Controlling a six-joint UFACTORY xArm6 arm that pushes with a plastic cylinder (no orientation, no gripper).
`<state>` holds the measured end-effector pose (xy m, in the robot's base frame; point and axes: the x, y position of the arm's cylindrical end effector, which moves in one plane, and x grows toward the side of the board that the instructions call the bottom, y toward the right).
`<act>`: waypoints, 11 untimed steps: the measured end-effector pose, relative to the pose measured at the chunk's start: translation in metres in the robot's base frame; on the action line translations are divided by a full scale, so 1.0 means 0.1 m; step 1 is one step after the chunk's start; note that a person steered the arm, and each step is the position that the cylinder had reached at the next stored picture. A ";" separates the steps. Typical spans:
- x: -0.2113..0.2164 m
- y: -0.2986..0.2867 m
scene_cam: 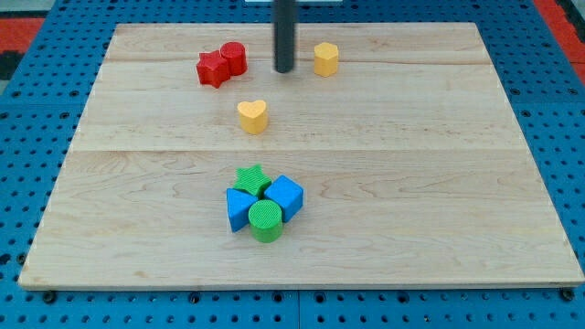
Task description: Push the red blocks to the left side of the board
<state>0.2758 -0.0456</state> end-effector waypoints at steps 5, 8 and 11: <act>-0.63 -0.62; -0.59 -0.18; -0.58 0.00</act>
<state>0.2181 -0.0453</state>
